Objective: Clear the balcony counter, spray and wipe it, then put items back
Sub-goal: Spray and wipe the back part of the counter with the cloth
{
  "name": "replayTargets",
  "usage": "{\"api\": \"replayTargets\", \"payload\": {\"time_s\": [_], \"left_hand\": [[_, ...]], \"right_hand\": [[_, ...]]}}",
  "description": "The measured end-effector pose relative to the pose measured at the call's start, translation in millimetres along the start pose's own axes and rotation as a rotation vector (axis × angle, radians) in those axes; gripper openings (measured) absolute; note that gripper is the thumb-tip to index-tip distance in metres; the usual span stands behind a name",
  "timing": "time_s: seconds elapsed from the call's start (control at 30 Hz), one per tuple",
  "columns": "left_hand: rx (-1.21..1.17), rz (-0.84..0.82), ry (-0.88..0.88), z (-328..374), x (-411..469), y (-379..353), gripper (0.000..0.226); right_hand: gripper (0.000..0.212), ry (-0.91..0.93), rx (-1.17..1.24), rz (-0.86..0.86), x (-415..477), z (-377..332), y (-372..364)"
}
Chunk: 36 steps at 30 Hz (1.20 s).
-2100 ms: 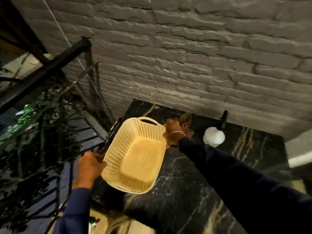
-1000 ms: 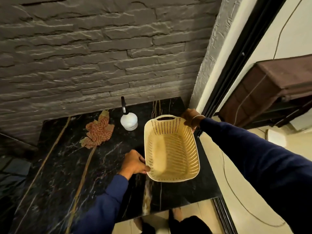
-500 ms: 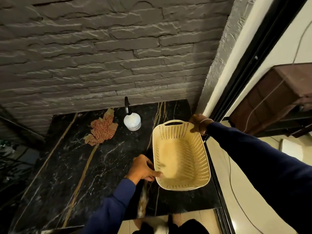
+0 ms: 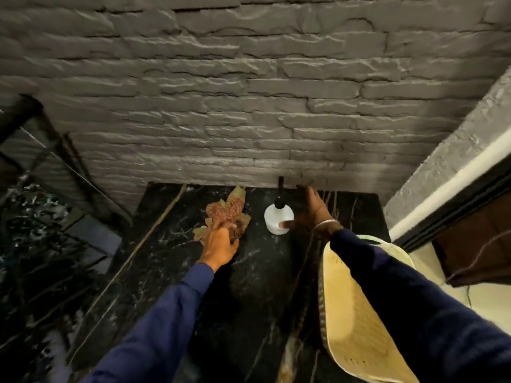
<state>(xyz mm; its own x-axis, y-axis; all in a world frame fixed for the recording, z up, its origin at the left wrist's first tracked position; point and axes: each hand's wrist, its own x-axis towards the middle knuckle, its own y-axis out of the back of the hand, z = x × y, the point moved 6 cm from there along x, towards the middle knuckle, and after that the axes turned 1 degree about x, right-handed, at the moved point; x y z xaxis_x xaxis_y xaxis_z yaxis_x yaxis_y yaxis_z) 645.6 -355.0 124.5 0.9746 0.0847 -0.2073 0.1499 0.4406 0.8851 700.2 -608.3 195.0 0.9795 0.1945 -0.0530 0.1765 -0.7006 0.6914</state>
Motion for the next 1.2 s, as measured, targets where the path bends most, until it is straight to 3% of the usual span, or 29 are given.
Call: {"api": "replayTargets", "payload": {"time_s": [0.17,0.4,0.63,0.7,0.87,1.0,1.07,1.2], "left_hand": [[0.188,-0.098,-0.188,-36.8,77.6,3.1,0.073],[0.357,-0.298,-0.358,-68.5,143.3,-47.2,0.083],[0.301,-0.023,-0.562,-83.1,127.9,-63.8,0.084],[0.281,0.027,-0.588,-86.8,126.1,-59.7,0.072],[0.271,-0.006,-0.486,-93.8,123.1,-59.9,0.051],[0.233,0.044,-0.541,-97.8,113.1,-60.2,0.062],[0.238,0.065,-0.549,-103.9,112.3,-64.9,0.071],[0.278,0.099,-0.473,-123.7,146.0,-60.3,0.063]], "right_hand": [[0.106,-0.092,0.15,0.161,33.0,5.6,-45.6],[0.069,-0.172,0.208,0.341,64.7,13.0,-87.3],[0.053,-0.205,0.151,0.474,66.7,20.7,-104.0],[0.055,-0.083,0.149,0.493,69.9,8.3,-106.3],[0.042,0.165,0.202,0.245,64.8,-41.7,-131.3],[0.036,0.104,0.217,-0.042,63.5,-69.9,-170.6],[0.037,0.078,0.228,-0.106,66.3,-84.5,-182.1],[0.032,0.127,0.242,-0.173,79.9,-111.3,-190.5]]}}
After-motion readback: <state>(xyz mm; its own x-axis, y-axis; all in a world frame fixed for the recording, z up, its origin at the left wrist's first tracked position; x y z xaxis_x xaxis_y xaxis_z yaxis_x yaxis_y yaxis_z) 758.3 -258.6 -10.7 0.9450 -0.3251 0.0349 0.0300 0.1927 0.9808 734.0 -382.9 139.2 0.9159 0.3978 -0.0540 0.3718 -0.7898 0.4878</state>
